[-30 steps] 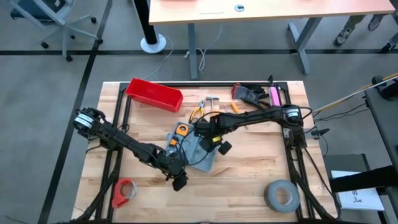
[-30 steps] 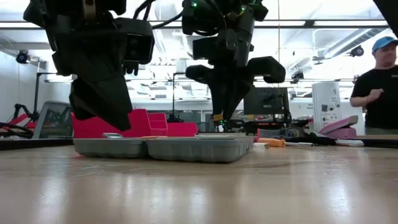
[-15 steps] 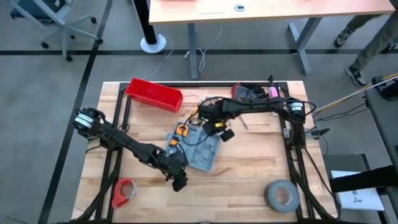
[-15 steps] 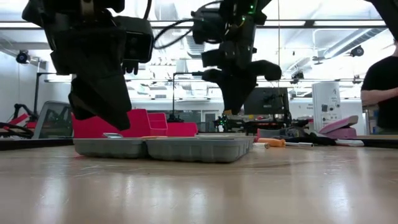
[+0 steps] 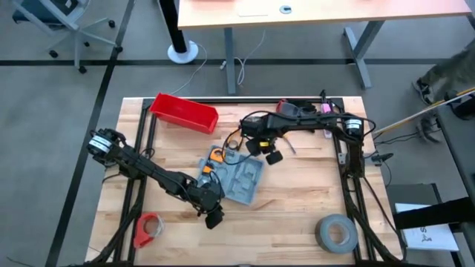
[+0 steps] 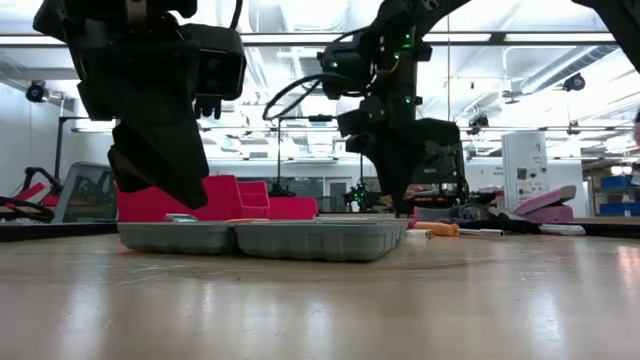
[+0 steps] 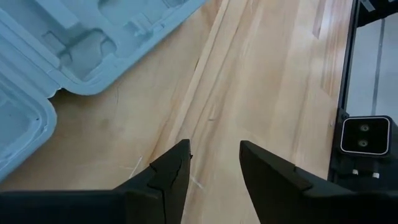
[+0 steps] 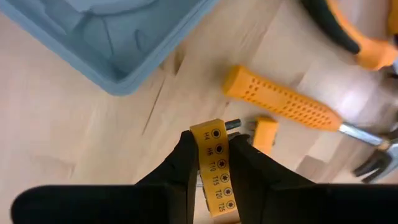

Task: Prefit tool cases
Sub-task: Remove the yellow screwdriver bit set from the prefit tool case to the table, then remove the yellow tape measure from the prefit tool case to the table

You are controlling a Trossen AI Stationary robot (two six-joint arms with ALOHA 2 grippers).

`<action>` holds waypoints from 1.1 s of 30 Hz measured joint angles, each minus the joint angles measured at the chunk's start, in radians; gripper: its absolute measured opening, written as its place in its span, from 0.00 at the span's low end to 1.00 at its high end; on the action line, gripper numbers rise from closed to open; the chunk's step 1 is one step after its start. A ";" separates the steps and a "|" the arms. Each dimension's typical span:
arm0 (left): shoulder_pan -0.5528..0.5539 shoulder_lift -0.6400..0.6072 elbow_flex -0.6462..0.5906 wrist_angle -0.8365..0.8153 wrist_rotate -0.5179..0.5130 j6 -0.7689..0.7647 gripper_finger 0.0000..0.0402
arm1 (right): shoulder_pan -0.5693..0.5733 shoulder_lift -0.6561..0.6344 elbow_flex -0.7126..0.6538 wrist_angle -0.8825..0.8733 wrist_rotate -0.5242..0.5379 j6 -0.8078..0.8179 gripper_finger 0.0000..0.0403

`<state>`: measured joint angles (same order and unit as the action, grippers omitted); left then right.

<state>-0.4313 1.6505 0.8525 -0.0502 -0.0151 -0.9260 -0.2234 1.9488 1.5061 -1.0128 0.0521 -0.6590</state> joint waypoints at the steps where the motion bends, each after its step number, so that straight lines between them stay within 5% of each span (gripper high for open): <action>1: 0.000 0.000 0.000 0.000 0.000 0.000 0.36 | 0.000 0.000 -0.008 0.001 0.000 0.012 0.15; 18: 0.000 0.000 0.000 0.006 0.000 -0.004 0.35 | 0.007 0.000 -0.042 0.011 -0.049 0.096 0.32; 27: 0.000 0.000 0.000 0.005 -0.008 0.000 0.36 | 0.114 -0.011 -0.042 0.052 -0.139 0.131 0.30; 33: 0.000 0.000 0.000 0.003 -0.118 0.023 0.35 | 0.198 -0.011 -0.042 0.164 -0.164 0.131 0.27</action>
<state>-0.4313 1.6505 0.8524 -0.0467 -0.1330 -0.9035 -0.0253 1.9381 1.4643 -0.8492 -0.1119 -0.5281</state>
